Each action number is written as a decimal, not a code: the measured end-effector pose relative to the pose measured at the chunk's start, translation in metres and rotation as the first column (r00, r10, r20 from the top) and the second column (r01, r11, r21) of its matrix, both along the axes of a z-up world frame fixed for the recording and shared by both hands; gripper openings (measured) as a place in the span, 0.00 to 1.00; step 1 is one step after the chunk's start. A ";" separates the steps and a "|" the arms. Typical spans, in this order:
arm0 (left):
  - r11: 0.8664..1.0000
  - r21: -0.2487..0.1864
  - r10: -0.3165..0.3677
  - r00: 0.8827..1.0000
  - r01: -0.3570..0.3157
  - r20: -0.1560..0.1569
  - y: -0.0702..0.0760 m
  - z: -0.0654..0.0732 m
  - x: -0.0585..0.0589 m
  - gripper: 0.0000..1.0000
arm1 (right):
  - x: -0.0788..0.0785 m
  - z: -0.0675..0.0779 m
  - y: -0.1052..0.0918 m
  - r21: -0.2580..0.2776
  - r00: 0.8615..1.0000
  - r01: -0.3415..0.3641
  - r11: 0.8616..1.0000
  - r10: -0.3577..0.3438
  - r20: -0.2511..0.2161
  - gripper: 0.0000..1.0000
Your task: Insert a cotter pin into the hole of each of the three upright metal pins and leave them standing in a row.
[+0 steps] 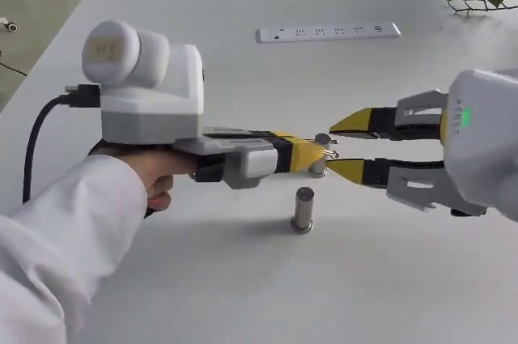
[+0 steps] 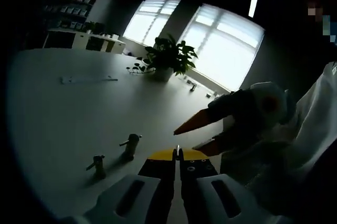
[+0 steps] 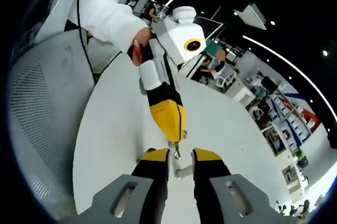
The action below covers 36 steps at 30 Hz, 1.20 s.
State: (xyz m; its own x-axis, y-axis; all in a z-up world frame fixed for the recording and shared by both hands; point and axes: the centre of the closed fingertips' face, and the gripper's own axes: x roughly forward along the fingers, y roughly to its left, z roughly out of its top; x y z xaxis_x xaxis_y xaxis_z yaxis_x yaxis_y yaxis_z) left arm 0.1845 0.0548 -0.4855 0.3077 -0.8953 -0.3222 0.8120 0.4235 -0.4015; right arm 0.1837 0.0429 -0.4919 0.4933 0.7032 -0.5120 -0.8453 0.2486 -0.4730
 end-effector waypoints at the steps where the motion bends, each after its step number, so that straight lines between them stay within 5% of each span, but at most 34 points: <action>1: 1.000 0.013 -0.010 1.000 0.010 0.023 0.000 0.000 0.000 0.00 | -0.001 -0.003 -0.001 0.018 0.999 0.008 1.000 -0.007 -0.044 0.12; 4: 0.994 0.078 -0.092 0.976 0.078 0.195 0.000 0.004 -0.005 0.00 | -0.005 -0.002 0.003 0.138 0.982 0.038 0.990 -0.012 -0.189 0.15; 7: 0.983 0.123 -0.168 0.937 0.136 0.305 -0.002 0.008 -0.012 0.00 | -0.005 0.001 0.002 0.154 0.979 0.040 0.987 -0.007 -0.204 0.13; 10: 0.965 0.193 -0.229 0.923 0.175 0.308 0.000 0.001 -0.018 0.00 | -0.013 -0.003 0.006 0.175 0.958 0.026 0.984 0.025 -0.284 0.16; 11: 0.955 0.233 -0.258 0.905 0.185 0.339 0.001 -0.001 -0.018 0.00 | -0.019 -0.007 0.007 0.184 0.938 0.033 0.982 0.033 -0.345 0.16; 13: 0.943 0.255 -0.294 0.893 0.213 0.340 -0.001 -0.004 -0.024 0.00 | -0.022 -0.010 0.010 0.205 0.930 0.024 0.978 0.054 -0.363 0.15; 20: 0.922 0.279 -0.359 0.860 0.267 0.362 -0.004 -0.004 -0.037 0.00 | -0.036 -0.021 0.017 0.195 0.915 -0.005 0.981 0.083 -0.395 0.11; 24: 0.918 0.273 -0.376 0.849 0.288 0.370 -0.006 -0.002 -0.042 0.00 | -0.040 -0.026 0.018 0.188 0.903 -0.026 0.982 0.104 -0.417 0.07; 36: 0.888 0.317 -0.437 0.828 0.334 0.352 -0.003 -0.013 -0.051 0.00 | -0.049 -0.028 0.014 0.162 0.901 -0.092 0.982 0.152 -0.407 0.00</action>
